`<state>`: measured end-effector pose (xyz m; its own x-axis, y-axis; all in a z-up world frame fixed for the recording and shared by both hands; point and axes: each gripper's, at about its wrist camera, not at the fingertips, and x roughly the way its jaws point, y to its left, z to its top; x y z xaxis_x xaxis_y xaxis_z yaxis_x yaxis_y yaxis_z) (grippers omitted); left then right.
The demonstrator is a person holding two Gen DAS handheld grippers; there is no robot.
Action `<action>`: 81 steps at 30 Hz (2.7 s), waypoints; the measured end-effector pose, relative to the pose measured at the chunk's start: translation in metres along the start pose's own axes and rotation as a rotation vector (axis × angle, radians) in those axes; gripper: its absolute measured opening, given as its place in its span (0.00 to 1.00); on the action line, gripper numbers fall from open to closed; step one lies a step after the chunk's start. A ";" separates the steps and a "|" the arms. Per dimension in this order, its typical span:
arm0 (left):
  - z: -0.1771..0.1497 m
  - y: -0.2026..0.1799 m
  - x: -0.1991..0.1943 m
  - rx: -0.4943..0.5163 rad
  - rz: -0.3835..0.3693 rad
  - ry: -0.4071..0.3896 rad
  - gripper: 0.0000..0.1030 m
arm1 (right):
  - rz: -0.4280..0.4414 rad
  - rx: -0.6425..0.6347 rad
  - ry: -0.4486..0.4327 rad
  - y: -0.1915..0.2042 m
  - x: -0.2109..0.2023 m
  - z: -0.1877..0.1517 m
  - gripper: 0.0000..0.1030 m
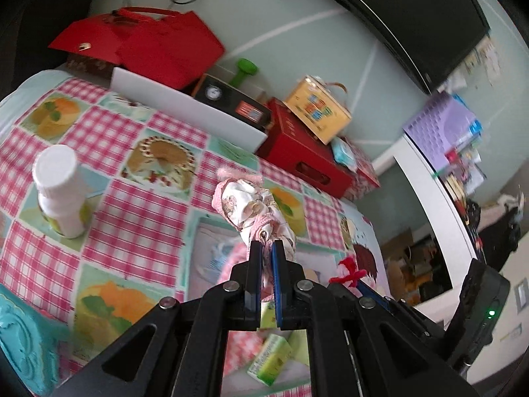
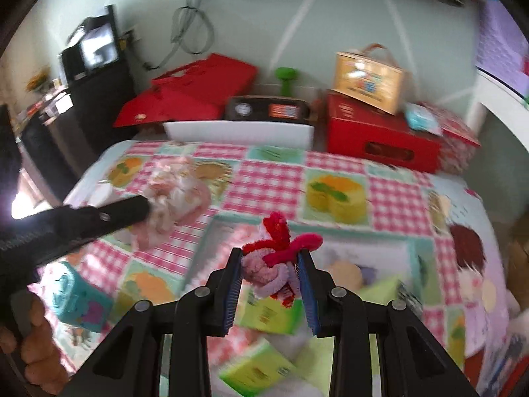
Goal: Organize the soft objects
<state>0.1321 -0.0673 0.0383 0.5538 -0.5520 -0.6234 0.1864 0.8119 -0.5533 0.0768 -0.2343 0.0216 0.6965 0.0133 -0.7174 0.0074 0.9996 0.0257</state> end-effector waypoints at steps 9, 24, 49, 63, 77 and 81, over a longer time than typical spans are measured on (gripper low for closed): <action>-0.026 -0.025 0.022 0.073 -0.021 0.088 0.05 | -0.050 0.109 0.005 -0.041 -0.004 -0.030 0.34; -0.075 0.002 0.041 0.046 0.055 0.206 0.05 | -0.010 0.146 0.143 -0.045 0.015 -0.084 0.35; -0.106 0.013 0.018 0.099 0.184 0.211 0.44 | -0.094 0.118 0.161 -0.038 0.009 -0.102 0.74; -0.119 0.015 -0.013 0.152 0.356 0.126 0.86 | -0.110 0.142 0.132 -0.036 -0.016 -0.117 0.91; -0.130 0.007 -0.062 0.278 0.534 -0.033 0.94 | -0.155 0.089 0.123 -0.010 -0.035 -0.129 1.00; -0.134 0.012 -0.074 0.296 0.569 -0.056 0.94 | -0.156 0.072 0.113 -0.002 -0.040 -0.133 1.00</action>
<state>-0.0150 -0.0420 0.0038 0.6719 -0.0148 -0.7405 0.0624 0.9974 0.0367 -0.0460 -0.2333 -0.0424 0.5979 -0.1350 -0.7902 0.1632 0.9856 -0.0449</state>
